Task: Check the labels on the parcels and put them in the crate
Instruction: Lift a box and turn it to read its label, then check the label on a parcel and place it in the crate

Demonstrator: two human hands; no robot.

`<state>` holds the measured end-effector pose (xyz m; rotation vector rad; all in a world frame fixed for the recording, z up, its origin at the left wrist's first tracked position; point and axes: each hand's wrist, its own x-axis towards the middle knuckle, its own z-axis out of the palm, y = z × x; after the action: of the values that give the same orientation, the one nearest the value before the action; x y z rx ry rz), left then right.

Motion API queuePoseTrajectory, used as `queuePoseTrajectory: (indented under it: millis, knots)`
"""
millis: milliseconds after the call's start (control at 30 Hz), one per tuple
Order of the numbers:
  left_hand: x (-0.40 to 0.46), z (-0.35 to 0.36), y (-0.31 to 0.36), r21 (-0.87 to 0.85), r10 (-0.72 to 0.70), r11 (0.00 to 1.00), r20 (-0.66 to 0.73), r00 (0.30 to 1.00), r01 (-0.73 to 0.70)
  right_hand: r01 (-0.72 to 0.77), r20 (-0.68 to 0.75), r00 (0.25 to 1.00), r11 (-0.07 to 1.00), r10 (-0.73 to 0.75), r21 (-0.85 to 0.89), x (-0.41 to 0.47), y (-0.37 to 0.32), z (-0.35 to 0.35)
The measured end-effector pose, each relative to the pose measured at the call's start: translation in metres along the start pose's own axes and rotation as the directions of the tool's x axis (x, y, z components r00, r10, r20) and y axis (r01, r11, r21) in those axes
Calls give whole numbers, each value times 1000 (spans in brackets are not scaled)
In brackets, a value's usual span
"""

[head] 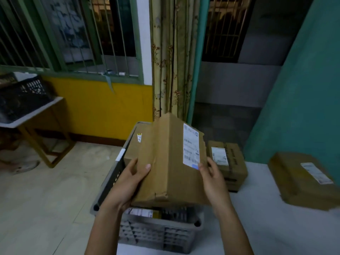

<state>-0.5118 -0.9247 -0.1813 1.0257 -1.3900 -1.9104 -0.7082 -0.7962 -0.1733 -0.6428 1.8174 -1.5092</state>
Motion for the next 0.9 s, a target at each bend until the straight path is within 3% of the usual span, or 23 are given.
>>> queuePoseTrajectory:
  millis: [67,167,267,333,433,500,633,733,900]
  knots:
    - [3,-3,2,68,16,998,-34,999,-14,84,-32,996,990,-88,-118,-6,0,7]
    - [4,-5,7,212,75,976,-72,995,-59,247,76,967,968,-243,-40,-17,-3,18]
    - [-1,6,17,481,181,869,-98,979,-112,193,266,943,980,-199,48,-24,-6,30]
    - [-4,15,19,599,155,797,-80,985,-77,114,243,961,990,-132,87,-20,-1,34]
    - [-7,16,11,406,32,912,65,997,-56,-3,113,993,978,-21,210,-9,6,32]
    - [-8,12,2,297,27,951,193,981,-85,-69,44,997,971,60,228,-3,6,29]
    - [-5,14,-8,476,83,838,369,926,-266,-80,-119,989,991,92,104,-1,3,24]
    - [-1,15,-7,590,85,748,368,926,-304,-62,-144,988,998,60,-13,-7,-6,26]
    - [7,9,-5,526,131,797,330,935,-297,5,-134,991,983,-30,-185,-14,-25,30]
